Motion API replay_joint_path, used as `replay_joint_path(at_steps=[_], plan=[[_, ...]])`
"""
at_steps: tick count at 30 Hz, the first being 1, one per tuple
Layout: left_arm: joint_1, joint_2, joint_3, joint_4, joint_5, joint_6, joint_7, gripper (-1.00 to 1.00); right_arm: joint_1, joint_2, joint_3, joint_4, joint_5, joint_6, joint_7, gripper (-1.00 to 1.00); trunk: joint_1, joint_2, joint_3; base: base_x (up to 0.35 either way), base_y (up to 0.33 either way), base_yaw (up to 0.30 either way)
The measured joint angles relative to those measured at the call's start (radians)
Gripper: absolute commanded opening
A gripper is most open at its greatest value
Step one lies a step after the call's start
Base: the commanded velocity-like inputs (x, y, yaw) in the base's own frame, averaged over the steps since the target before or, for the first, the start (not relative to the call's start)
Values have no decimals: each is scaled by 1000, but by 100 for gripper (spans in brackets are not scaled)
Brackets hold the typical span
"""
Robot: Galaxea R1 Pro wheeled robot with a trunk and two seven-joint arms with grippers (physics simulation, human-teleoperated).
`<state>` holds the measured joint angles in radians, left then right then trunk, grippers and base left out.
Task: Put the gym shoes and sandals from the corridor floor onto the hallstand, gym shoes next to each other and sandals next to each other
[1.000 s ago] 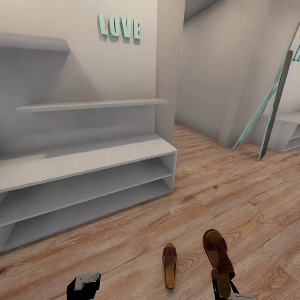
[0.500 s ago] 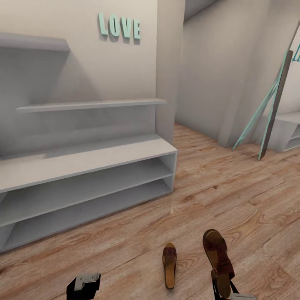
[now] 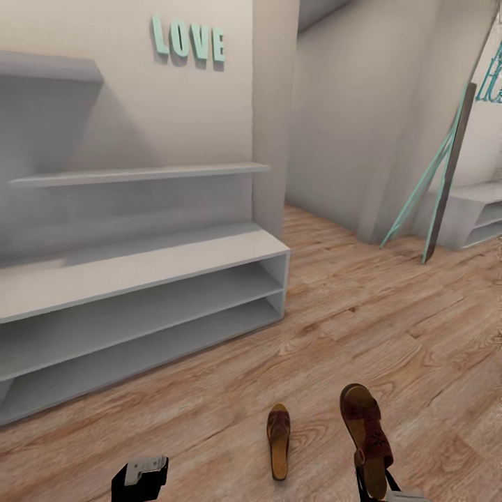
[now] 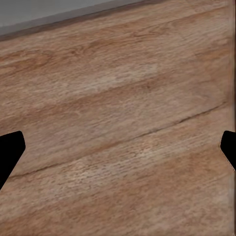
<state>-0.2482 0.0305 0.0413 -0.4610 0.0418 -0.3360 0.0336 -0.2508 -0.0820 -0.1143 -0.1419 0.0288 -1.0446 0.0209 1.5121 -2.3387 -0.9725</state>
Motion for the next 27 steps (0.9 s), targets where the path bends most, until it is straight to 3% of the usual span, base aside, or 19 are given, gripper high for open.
replay_joint_path(at_steps=[10, 27], plan=[[0, 0, 0, -1, 0, 0, 0, 100, 0, -1, 0, 0, 0, 0, 0, -100, 0, 0, -13, 0, 0, -177], [0, 0, 0, 0, 0, 0, 0, 100, 0, 5, 0, -1, -2, 0, 0, -100, 0, 0, -15, 1, 0, -16]])
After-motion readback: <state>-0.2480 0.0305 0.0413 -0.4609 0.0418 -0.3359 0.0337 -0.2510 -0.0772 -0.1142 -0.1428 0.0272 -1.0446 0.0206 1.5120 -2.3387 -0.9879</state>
